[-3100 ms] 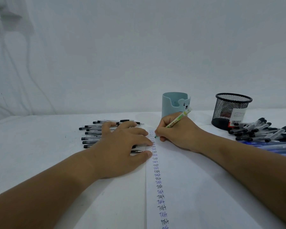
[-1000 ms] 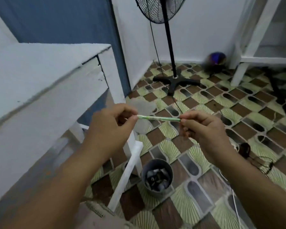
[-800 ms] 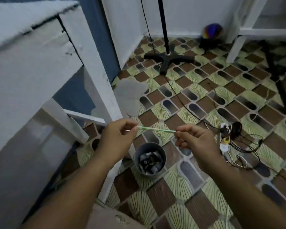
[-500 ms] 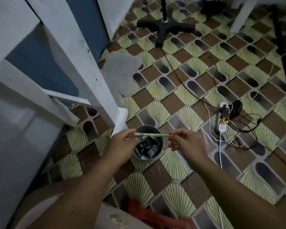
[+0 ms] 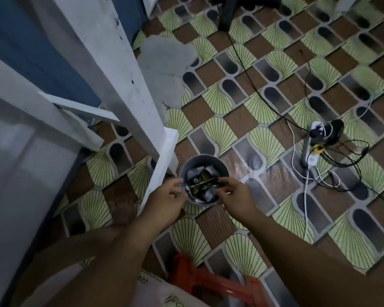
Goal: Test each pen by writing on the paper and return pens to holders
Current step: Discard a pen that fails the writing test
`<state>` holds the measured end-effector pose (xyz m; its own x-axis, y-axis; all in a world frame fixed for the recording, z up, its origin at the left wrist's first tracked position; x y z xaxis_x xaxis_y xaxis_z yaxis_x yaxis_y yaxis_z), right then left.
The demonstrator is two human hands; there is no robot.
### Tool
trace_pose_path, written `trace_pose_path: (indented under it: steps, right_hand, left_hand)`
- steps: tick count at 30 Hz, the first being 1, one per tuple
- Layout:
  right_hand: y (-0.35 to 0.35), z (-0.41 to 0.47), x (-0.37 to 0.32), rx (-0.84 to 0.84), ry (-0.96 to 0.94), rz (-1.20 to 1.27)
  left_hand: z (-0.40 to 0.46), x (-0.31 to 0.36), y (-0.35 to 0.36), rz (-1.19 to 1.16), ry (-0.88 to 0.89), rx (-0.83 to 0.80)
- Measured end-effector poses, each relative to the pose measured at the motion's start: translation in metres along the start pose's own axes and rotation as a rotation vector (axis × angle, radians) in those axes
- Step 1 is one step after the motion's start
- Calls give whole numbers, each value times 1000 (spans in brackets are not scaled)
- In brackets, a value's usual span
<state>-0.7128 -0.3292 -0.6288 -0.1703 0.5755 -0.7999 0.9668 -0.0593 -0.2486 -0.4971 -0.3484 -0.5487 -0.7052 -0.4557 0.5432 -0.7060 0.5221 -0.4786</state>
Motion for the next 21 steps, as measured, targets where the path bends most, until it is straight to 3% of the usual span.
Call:
trace_pose_path:
  steps: [7, 15, 21]
  right_hand:
    - [-6, -22, -35, -53, -108, 3]
    - [-13, -98, -194, -77, -585, 153]
    - [-12, -201, -300, -152, -928, 271]
  left_hand:
    - [-12, 20, -17, -18, 91, 97]
    - [-96, 95, -84, -57, 335, 363]
    - [-227, 140, -140, -92, 559, 629]
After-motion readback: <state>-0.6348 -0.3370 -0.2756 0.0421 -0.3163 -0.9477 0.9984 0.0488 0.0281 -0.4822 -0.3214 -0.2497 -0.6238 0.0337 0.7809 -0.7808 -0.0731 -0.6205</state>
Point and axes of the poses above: each hand's wrist, its own z-axis towards the middle knuckle, its own y-axis out of the palm, x = y × z, the point moved 7 cm from there along z, towards the middle knuckle, and after that the axes turned 10 degrees about z, right-handed, at the moved point
